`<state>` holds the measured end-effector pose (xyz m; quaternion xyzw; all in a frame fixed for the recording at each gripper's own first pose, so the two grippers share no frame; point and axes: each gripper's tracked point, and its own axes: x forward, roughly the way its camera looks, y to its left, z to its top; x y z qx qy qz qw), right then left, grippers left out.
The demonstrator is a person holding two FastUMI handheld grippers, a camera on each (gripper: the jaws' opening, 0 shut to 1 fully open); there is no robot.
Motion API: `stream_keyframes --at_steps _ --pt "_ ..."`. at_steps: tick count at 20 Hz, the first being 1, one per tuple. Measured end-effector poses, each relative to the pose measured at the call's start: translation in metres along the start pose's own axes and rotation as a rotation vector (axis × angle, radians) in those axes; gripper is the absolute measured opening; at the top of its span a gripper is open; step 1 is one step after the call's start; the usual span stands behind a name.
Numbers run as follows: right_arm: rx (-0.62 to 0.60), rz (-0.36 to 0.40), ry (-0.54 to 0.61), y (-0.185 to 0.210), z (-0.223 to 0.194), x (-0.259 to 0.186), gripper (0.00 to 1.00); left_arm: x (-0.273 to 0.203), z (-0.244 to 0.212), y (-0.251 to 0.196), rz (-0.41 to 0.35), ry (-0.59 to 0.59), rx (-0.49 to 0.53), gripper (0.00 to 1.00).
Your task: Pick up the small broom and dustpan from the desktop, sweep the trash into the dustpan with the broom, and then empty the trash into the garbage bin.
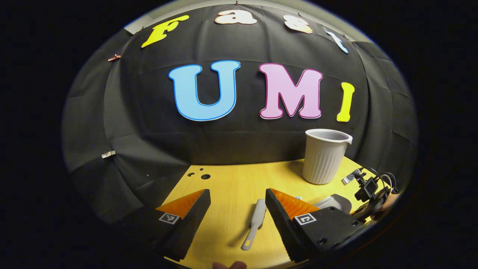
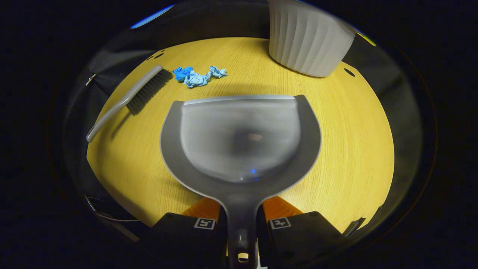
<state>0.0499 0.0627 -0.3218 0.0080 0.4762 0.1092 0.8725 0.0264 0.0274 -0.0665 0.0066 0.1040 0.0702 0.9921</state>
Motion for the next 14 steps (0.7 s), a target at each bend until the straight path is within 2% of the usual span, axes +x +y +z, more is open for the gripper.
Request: stream_keyframes --at_steps 3,4,5,8,10,14 --pt "-0.053 0.009 -0.047 0.000 0.003 -0.012 0.36 0.013 -0.021 -0.001 -0.020 0.067 0.006 0.95" --pt "-0.080 0.015 -0.055 -0.001 0.003 -0.020 0.30 0.018 -0.028 -0.001 -0.025 0.099 0.014 0.95" --pt "-0.107 0.020 -0.055 -0.002 0.002 -0.025 0.37 0.022 -0.041 -0.003 -0.034 0.132 0.026 0.95" --pt "-0.156 0.036 -0.044 -0.006 -0.002 -0.033 0.36 0.038 -0.071 -0.002 -0.050 0.233 0.098 0.95" --pt "-0.165 0.041 -0.037 -0.009 -0.005 -0.035 0.36 0.051 -0.095 -0.005 -0.082 0.307 0.134 0.94" --pt "-0.159 0.042 -0.028 -0.016 -0.008 -0.037 0.36 0.071 -0.153 -0.025 -0.200 0.518 0.115 0.94"
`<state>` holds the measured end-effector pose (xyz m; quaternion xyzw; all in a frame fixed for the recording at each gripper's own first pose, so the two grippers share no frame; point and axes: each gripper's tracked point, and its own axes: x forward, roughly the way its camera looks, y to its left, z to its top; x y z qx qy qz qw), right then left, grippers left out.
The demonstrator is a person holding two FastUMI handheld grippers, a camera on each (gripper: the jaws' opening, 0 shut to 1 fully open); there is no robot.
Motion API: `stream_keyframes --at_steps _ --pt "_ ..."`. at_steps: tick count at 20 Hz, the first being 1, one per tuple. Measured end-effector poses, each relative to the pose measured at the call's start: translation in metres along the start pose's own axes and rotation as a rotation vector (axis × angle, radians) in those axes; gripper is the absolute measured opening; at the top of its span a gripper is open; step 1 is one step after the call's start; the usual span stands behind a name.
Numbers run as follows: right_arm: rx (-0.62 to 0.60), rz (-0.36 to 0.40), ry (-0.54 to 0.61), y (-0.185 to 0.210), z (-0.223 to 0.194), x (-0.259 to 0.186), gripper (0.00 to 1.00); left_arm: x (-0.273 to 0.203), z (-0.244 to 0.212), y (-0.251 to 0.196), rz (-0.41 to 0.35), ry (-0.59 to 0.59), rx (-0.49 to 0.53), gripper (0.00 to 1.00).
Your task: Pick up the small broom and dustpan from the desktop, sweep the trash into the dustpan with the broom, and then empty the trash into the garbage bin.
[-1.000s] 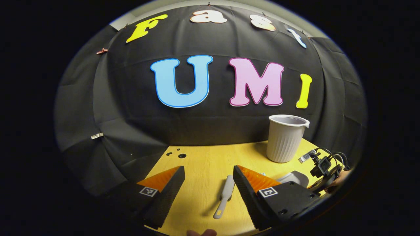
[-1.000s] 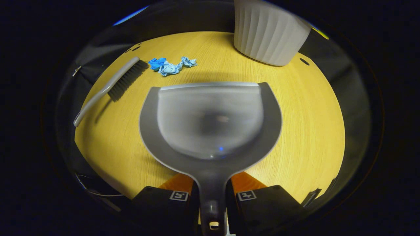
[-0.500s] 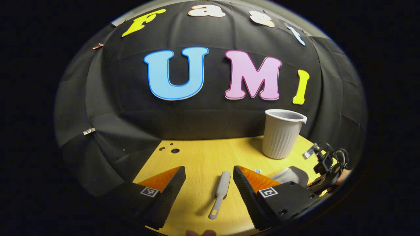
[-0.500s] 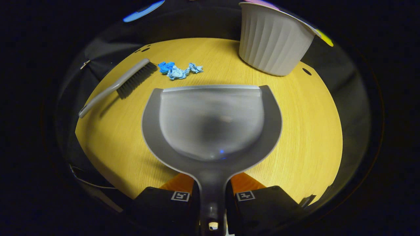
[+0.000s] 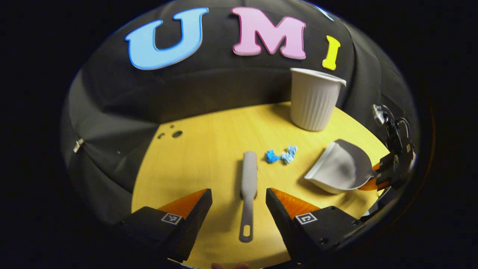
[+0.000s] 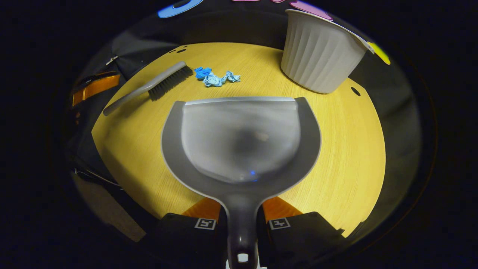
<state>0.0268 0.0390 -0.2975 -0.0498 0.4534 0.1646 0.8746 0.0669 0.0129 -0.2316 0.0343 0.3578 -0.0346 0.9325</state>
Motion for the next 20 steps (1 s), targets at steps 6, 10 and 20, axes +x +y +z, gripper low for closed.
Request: stream_keyframes --at_steps 6,10,20 --pt "0.007 0.001 0.005 -0.006 -0.001 0.000 0.36 0.055 -0.040 0.002 -0.019 0.244 0.014 0.94" --pt "0.004 0.006 0.014 -0.007 -0.001 0.001 0.36 0.077 -0.055 0.002 -0.019 0.340 0.014 0.94" --pt "-0.063 0.055 0.050 -0.006 0.007 0.002 0.36 0.089 -0.068 -0.005 -0.047 0.431 0.032 0.76"
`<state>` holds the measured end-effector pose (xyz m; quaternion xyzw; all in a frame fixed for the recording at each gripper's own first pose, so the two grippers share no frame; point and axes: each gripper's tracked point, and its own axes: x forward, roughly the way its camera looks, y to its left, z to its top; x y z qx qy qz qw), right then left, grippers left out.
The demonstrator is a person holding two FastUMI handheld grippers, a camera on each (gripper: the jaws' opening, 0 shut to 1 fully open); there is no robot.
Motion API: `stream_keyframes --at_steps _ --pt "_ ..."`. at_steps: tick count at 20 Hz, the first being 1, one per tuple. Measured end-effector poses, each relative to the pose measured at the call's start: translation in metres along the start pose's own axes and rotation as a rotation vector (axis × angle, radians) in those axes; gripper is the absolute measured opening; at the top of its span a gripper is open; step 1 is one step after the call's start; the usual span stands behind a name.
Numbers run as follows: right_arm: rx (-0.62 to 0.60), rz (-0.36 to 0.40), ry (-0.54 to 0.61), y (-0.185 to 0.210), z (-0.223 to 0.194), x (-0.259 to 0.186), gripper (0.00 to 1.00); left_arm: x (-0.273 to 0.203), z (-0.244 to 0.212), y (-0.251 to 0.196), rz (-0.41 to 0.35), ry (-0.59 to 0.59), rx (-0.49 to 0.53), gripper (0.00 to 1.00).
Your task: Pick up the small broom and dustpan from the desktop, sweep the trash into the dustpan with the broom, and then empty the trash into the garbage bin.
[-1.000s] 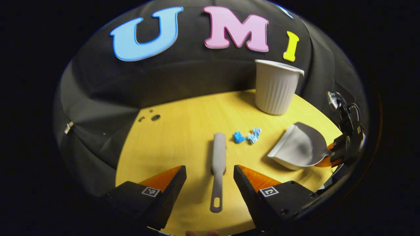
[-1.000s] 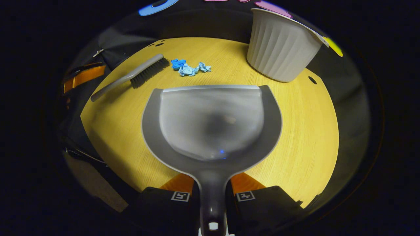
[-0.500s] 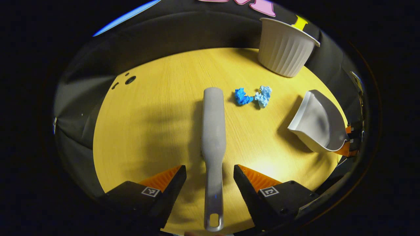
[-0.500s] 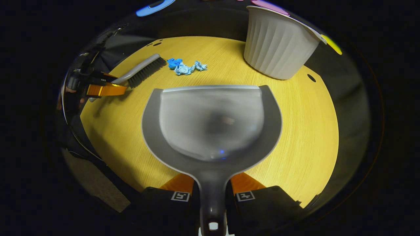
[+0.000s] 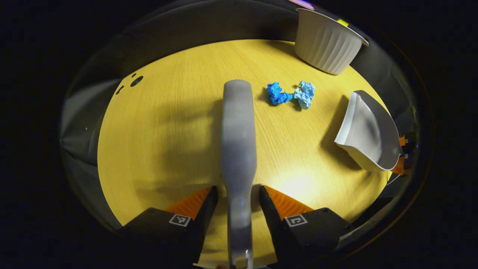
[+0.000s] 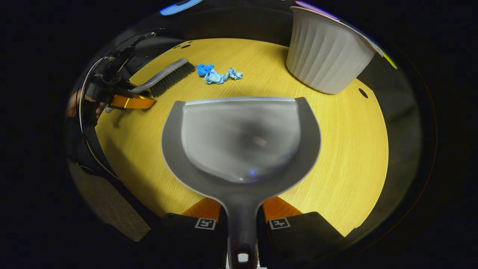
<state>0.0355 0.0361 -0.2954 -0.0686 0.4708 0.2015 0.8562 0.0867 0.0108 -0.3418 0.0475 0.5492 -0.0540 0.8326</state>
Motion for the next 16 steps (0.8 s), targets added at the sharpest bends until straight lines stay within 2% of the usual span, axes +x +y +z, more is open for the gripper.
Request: stream_keyframes --at_steps 2,4,5,7,9,12,16 --pt "-0.041 0.010 0.008 -0.004 0.003 -0.002 0.36 0.004 0.002 -0.002 0.005 0.002 -0.015 0.72" --pt "-0.071 0.029 0.019 -0.009 0.008 -0.003 0.36 0.003 0.007 -0.003 0.004 -0.012 0.006 0.51" --pt "-0.080 0.041 0.035 -0.009 0.009 -0.004 0.36 0.002 0.008 -0.002 0.000 -0.016 0.010 0.31" --pt "-0.114 0.048 0.070 -0.016 0.012 -0.007 0.36 0.002 0.013 0.001 0.004 -0.028 0.029 0.28" --pt "-0.167 0.044 0.103 -0.021 0.016 -0.008 0.36 0.004 0.029 0.013 0.053 -0.067 0.056 0.27" --pt "-0.232 0.045 0.129 -0.022 0.021 -0.008 0.36 0.005 0.055 0.015 0.047 -0.087 0.041 0.27" --pt "-0.209 0.065 0.147 -0.019 0.026 -0.002 0.36 0.012 0.088 0.018 0.072 -0.114 0.129 0.27"
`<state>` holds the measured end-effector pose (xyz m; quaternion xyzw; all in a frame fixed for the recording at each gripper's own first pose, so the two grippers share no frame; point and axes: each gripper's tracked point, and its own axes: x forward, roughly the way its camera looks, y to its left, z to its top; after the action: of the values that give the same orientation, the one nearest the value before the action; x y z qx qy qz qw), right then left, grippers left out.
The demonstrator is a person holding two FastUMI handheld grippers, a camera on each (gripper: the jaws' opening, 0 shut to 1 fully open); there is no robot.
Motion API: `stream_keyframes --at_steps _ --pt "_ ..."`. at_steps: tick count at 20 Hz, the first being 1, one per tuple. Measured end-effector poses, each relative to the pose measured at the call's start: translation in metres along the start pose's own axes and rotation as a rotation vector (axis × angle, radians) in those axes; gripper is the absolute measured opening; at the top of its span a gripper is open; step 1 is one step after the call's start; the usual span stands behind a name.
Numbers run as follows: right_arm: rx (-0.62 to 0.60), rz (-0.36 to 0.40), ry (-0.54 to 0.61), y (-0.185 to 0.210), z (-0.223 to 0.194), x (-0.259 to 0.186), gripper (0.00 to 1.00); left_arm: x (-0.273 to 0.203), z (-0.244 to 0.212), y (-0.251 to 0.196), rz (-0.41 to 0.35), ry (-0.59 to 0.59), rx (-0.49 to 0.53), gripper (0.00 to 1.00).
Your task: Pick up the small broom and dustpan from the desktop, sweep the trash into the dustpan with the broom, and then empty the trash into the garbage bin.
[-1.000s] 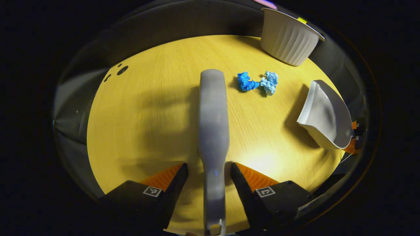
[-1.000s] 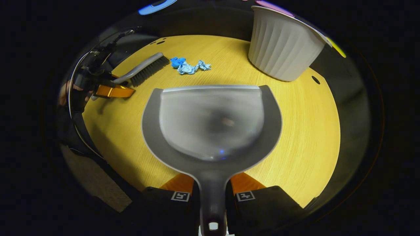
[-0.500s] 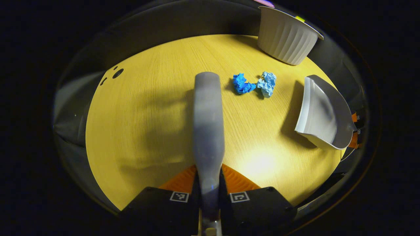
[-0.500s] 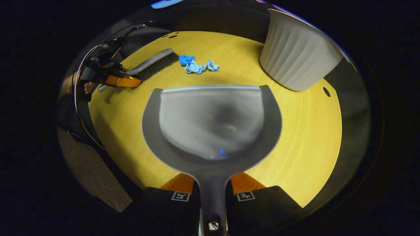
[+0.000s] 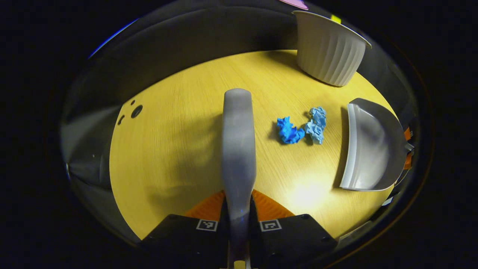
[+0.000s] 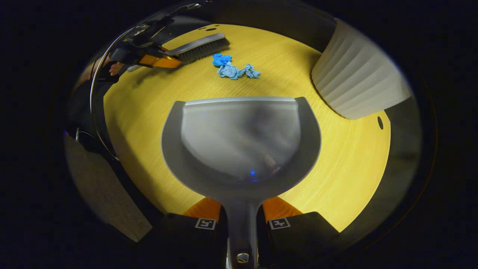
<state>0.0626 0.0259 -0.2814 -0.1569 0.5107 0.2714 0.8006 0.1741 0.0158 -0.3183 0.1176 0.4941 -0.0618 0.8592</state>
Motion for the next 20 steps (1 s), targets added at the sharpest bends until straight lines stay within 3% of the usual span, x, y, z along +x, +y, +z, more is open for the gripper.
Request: stream_keyframes --at_steps 6,17,20 --pt "-0.009 0.015 0.025 -0.002 -0.001 0.008 0.36 0.020 0.020 -0.026 -0.051 0.027 0.117 0.27" --pt "-0.021 0.023 -0.006 -0.007 0.002 0.011 0.36 -0.013 0.010 -0.125 -0.462 0.063 0.261 0.27" --pt "-0.020 0.020 -0.020 -0.007 0.000 0.011 0.36 -0.036 0.011 -0.127 -0.501 0.062 0.256 0.26"
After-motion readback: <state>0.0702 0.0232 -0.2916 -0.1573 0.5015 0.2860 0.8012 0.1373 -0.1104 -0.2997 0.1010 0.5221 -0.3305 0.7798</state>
